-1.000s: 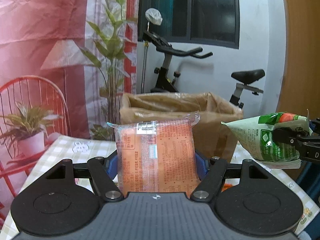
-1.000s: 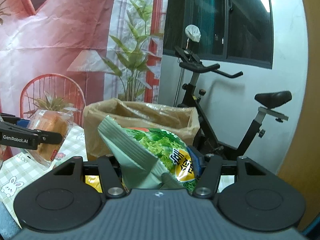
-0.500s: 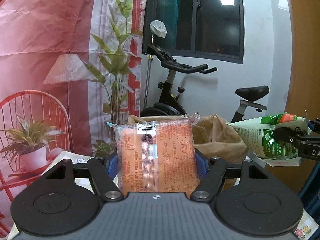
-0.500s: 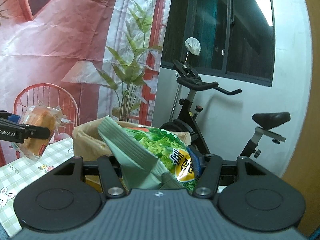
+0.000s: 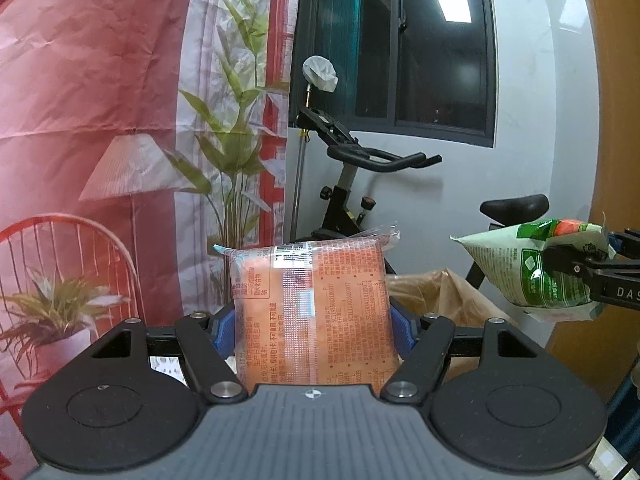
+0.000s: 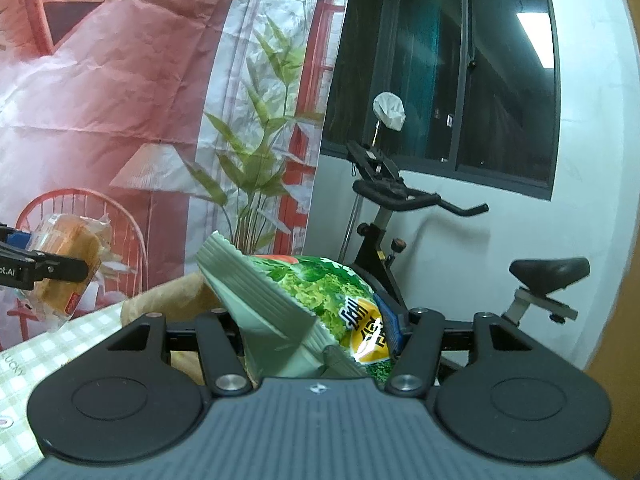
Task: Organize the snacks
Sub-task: 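Lift the bread slice with the left tool and drop it into the box, then grasp the green cake with the left tool while the right tool grasps the blue-wrapped cake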
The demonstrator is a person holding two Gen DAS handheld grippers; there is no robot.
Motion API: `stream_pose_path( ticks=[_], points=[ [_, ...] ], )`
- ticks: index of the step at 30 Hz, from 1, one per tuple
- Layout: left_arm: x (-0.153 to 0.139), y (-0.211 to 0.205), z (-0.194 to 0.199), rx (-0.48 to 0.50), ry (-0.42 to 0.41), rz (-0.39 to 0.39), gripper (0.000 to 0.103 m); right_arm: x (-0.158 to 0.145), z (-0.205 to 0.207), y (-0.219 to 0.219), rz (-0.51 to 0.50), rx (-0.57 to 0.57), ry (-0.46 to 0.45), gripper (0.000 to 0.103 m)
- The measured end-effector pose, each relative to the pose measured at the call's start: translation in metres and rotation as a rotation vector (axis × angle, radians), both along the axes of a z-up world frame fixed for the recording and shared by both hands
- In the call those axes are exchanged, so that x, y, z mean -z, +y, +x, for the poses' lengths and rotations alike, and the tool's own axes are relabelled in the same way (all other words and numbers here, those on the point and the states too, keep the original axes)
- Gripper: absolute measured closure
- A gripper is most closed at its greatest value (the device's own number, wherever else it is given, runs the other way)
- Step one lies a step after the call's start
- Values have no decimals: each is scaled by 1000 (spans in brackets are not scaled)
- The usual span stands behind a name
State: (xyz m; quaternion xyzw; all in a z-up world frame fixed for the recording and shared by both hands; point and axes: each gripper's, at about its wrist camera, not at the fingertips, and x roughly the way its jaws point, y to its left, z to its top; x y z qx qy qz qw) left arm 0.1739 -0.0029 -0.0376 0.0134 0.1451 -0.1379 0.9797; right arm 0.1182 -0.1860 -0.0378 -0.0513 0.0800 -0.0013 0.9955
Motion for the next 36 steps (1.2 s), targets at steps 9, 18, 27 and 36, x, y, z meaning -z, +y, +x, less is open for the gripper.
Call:
stream_pose_path(
  ticks=[9,18,27,36],
  points=[
    [-8,-19,58,26,2,0,29,-3,68,-7,10,-35,15,43],
    [5,-41,105,44,39,20,29,28,116,-5,41,-71,82,43],
    [18,-49,124,34,61,53,15,47,138,-8,82,-56,147,34],
    [5,-22,87,45,70,18,15,34,99,-8,143,-79,121,18]
  ],
)
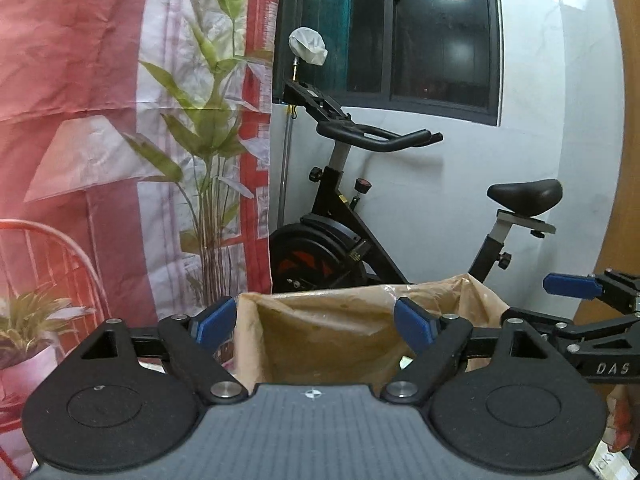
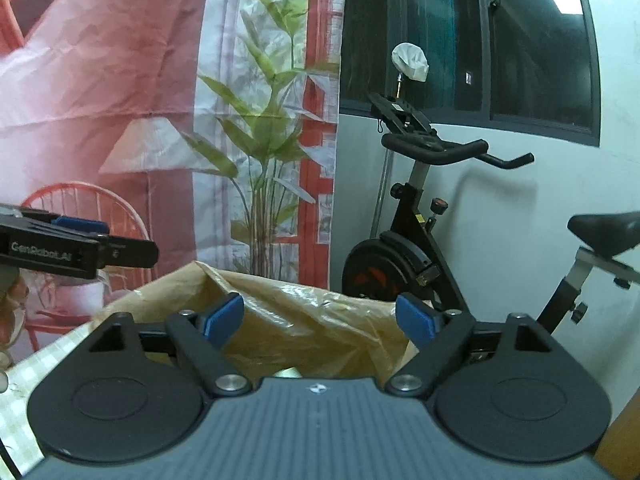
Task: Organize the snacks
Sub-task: 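Grasp the green cake with the left tool while the right tool grasps the blue-wrapped cake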
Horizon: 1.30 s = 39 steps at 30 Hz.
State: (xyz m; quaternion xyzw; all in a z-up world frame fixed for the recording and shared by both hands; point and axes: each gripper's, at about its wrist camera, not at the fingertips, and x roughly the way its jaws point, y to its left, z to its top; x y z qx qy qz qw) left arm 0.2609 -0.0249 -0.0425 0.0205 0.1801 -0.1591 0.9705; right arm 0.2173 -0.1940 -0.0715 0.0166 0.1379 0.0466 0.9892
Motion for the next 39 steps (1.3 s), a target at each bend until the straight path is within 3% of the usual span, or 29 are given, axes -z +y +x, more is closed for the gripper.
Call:
stream_pose_path(
  ticks=[6,12,16,20,25,32,36,39],
  points=[
    [11,40,-52,-8,22,11,16,12,-47,8,72,1,11,16],
    [54,78,-94,-53,105,25,20,50,-90,26,103,-42,46,16],
    [90,93,-111,-79,168,46,24,90,-106,44,102,-76,144,19],
    [121,106,-118,-96,261,3,28,127,-115,58,94,-114,264,29],
    [149,104,-129,-83,324,-4,29,162,-129,79,89,-165,404,29],
    [162,94,-144,-12,310,94,29,193,-141,103,148,-198,582,29],
    [167,94,-149,14,313,98,29,200,-132,108,213,-179,650,29],
    [170,99,-150,19,324,92,29,204,-122,117,195,-168,693,27]
  ],
)
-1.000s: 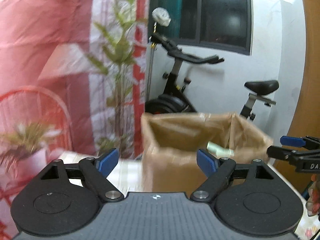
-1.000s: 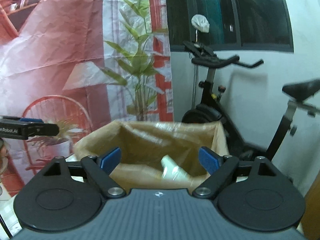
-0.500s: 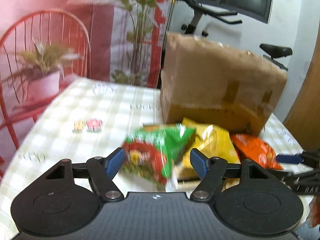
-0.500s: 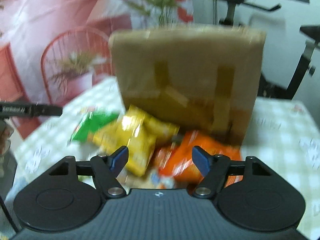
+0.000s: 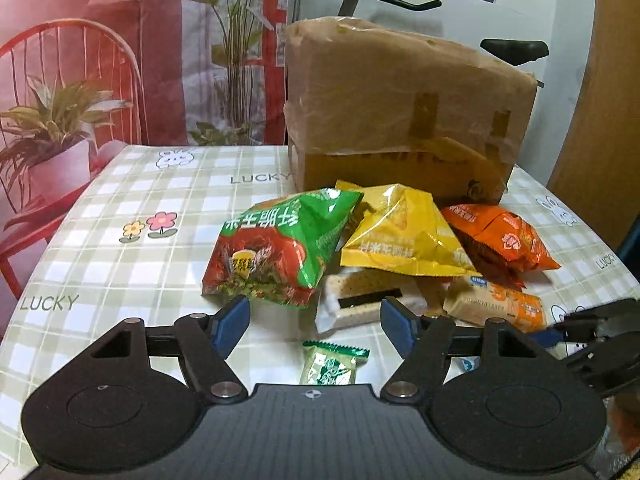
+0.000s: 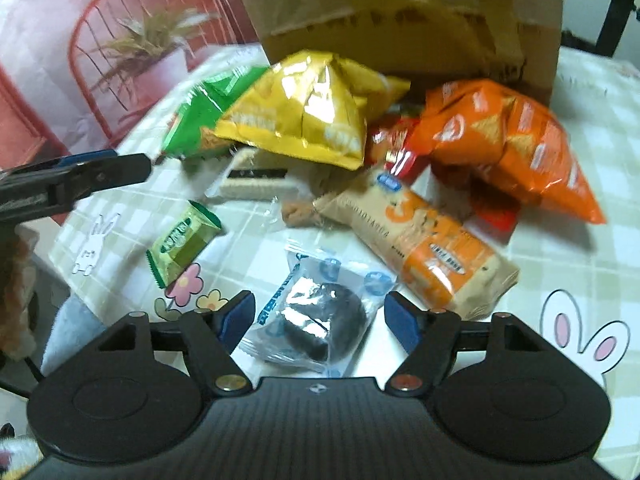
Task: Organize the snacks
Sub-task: 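Grasp the green cake with the left tool while the right tool grasps the blue-wrapped cake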
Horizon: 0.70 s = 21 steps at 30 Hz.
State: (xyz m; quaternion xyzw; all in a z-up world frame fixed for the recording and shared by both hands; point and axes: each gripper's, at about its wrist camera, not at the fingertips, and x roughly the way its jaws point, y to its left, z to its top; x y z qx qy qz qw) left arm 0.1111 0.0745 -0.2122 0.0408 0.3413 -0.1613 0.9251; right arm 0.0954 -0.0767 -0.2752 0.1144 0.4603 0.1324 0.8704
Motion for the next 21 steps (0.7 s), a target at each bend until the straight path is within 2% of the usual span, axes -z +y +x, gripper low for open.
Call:
stream_pose_path(
  ticks=[3,4,6,8,12,15,18,21],
  points=[
    [7,6,1,14,31,-7,29,0,5,18,-116,-46,-16,31],
    [11,7,1,26,50,-9,29,0,4,24,-160,-67,-31,41],
    [18,9,2,38,75,0,28,1,4,30,-204,-110,-54,47],
    [24,9,2,35,88,19,28,2,5,30,-196,-137,-79,49],
    [34,6,6,47,105,33,28,3,9,24,-170,-120,-100,50],
    [44,-6,8,44,96,122,28,4,8,22,-163,-123,-112,52],
    [55,-9,10,58,130,108,28,3,5,20,-149,-120,-119,53],
    [62,-17,11,75,134,134,28,3,3,17,-131,-113,-124,54]
  ],
)
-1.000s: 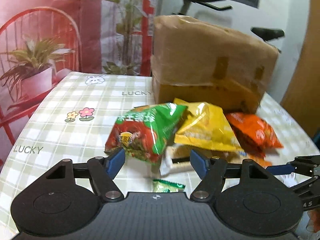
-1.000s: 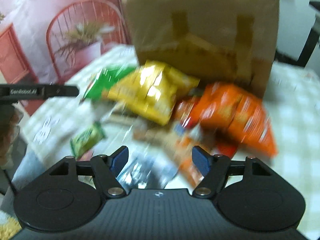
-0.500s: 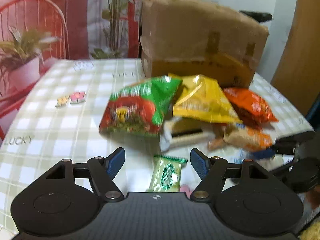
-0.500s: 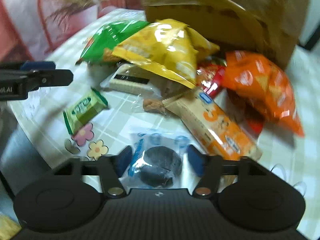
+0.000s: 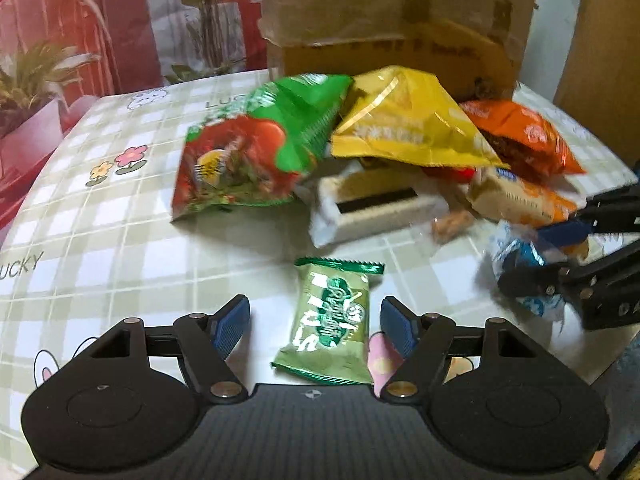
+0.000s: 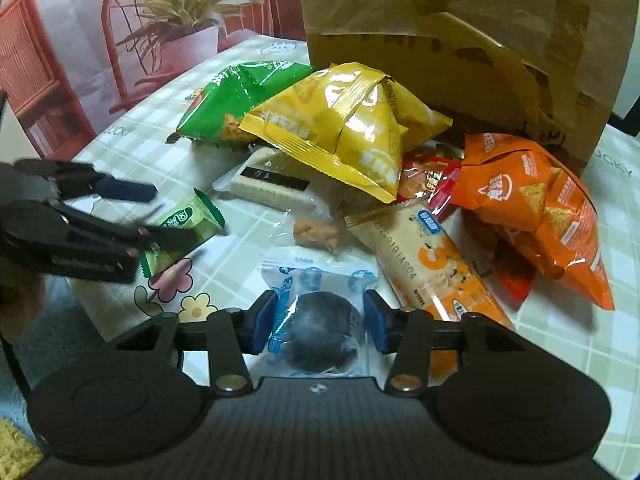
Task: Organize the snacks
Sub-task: 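Grasp the green cake with the left tool while the right tool grasps the blue-wrapped cake, then carry both cakes over the box and open both tools to drop them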
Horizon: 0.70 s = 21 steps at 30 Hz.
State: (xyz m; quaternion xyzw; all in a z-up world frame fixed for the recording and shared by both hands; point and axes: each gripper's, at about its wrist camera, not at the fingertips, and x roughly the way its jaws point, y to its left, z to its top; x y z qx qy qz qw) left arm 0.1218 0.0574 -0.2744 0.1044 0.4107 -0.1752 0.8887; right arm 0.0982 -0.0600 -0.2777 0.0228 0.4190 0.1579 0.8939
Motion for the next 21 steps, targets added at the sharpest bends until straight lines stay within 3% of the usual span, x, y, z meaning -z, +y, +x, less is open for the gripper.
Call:
stream_pose_path(
  ticks=[1,2,3,4,13,21],
  points=[
    [1,-2,-1,5,-16,2,29,0,0,-1,6,3,-1,54],
    [1,-3,-1,9,-20,-1,37,-1,-1,-2,14,5,-5,54],
    [0,-3,-2,13,-19,-14,60,-3,-2,-3,21,7,-13,55],
    [-2,-3,-2,11,-16,-28,63,-5,-3,-3,26,6,-26,55],
    [-31,2,-4,-45,-91,-103,65,-29,-5,-11,55,14,-136,59],
    [-61,-4,-10,-30,-137,-163,65,-49,-9,-25,65,33,-233,59]
  ],
)
